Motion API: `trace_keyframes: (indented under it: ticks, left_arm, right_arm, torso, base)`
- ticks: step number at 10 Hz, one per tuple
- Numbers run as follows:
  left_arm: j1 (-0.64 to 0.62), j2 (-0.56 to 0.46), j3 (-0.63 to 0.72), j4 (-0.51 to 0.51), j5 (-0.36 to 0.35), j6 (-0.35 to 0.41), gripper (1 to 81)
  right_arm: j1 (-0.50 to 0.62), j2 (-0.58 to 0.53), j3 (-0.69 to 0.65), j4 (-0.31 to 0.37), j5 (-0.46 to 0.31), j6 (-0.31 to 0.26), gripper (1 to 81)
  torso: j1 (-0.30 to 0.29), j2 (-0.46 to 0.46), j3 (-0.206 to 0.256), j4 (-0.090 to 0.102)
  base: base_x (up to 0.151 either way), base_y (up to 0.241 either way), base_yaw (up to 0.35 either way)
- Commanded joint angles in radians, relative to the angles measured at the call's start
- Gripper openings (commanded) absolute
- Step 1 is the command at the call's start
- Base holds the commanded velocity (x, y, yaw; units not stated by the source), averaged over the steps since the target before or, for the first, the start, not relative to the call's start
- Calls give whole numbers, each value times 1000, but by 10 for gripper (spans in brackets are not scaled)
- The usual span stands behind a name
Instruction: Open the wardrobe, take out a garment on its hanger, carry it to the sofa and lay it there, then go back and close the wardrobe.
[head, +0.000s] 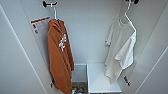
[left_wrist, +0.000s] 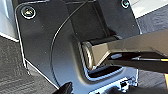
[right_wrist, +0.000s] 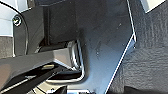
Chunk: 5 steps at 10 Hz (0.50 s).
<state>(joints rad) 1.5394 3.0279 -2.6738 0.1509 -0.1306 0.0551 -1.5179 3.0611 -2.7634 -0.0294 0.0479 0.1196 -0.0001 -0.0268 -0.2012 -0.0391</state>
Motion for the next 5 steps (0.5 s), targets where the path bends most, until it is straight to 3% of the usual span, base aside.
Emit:
trace_keyframes:
  ticks: [1,5]
  left_arm:
    - [-14,2,3,1,55,6,811]
    - [-14,5,3,1,55,8,811]
  right_arm:
    - [27,0,-2,11,-65,2,811]
    - [26,1,-2,11,-65,0,811]
  torso:
    - [0,0,0,0]
    - [0,0,0,0]
  base:
    - [92,0,0]
    - [92,0,0]
